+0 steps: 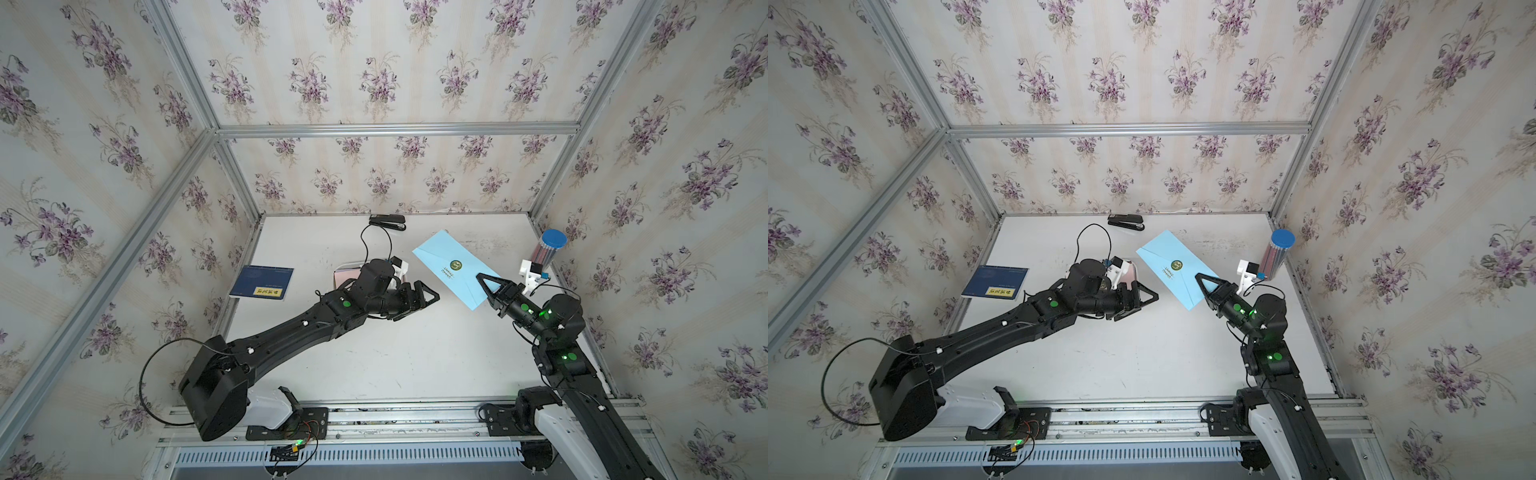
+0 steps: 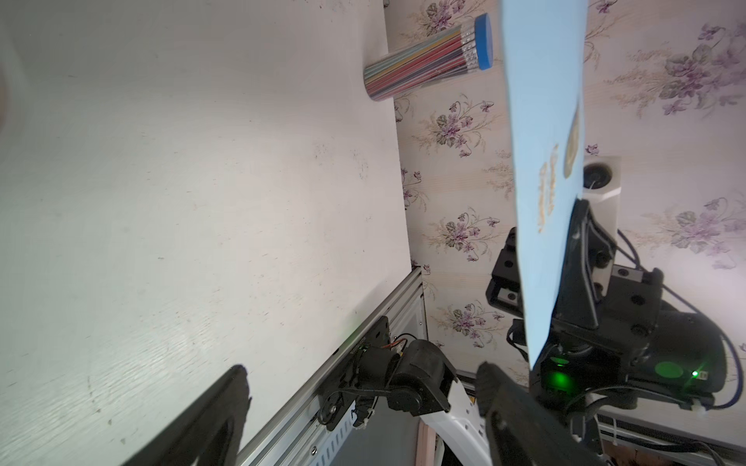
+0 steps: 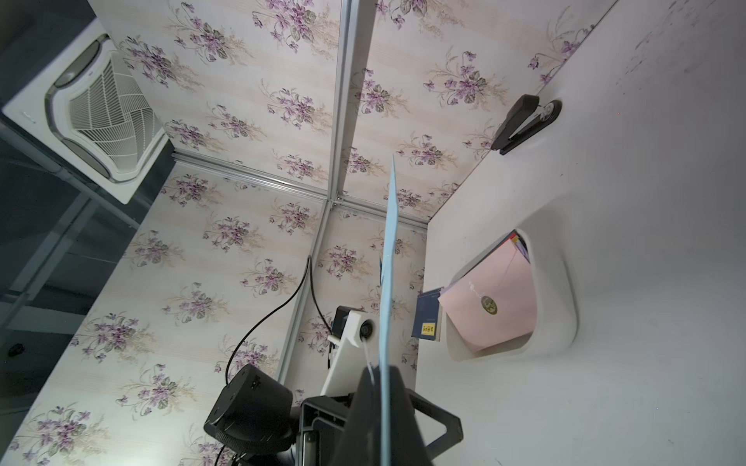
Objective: Put the sealed envelopes into the storage box
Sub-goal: Pick up the envelope from the center of the board.
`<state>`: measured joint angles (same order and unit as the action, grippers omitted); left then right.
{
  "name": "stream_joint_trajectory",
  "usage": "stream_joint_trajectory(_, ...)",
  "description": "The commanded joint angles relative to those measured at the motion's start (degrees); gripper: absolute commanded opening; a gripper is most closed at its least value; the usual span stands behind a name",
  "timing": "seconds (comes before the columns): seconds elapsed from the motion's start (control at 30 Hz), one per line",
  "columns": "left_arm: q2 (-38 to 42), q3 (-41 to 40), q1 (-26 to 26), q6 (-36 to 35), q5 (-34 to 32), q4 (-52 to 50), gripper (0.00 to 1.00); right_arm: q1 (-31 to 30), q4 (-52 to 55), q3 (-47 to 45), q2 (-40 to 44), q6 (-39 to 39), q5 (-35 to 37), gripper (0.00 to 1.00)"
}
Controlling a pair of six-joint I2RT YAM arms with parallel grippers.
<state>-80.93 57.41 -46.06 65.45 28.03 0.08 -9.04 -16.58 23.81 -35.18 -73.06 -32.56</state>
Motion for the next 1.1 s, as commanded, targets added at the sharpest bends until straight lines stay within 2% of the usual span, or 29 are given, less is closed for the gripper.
stream_joint_trajectory(0.0,-2.8,1.7,-0.1,2.5,-0.1,9.4,0.87,-0.4,-7.5,-2.1,0.6,-5.7,1.7,0.00)
stream_joint_trajectory(0.2,-5.3,3.1,-1.2,3.7,-2.5,16.3,0.81,-0.9,-7.8,-4.5,2.8,-7.6,3.4,0.00)
stream_joint_trajectory(0.33,-6.6,5.4,-1.8,2.7,-3.5,15.1,0.76,-0.9,-9.0,-6.4,3.2,-9.6,3.4,0.00)
stream_joint_trajectory(0.6,-11.0,10.6,-2.5,2.6,-4.0,15.5,0.56,-1.4,-11.9,-8.6,2.7,-12.4,2.9,0.00)
stream_joint_trajectory(0.7,-12.3,12.5,-2.8,1.4,-3.3,14.4,0.38,-1.4,-12.2,-8.7,1.9,-12.6,2.2,0.00)
stream_joint_trajectory(0.9,-11.3,12.9,-2.8,-1.1,-4.9,10.6,0.13,-1.5,-11.9,-9.3,2.0,-12.3,2.2,0.00)
stream_joint_trajectory(0.93,-11.0,13.1,-2.8,-1.9,-5.2,9.1,0.09,-1.4,-11.7,-9.4,1.8,-12.1,2.0,0.07)
stream_joint_trajectory(1.0,-10.2,14.4,-2.5,-5.0,-5.7,4.2,0.00,-1.5,-9.8,-8.8,0.9,-9.4,1.2,0.41)
stream_joint_trajectory(1.07,-8.7,16.7,-1.9,-10.4,-6.3,-4.0,0.00,-1.4,-5.7,-7.0,-1.0,-2.4,-0.2,0.56)
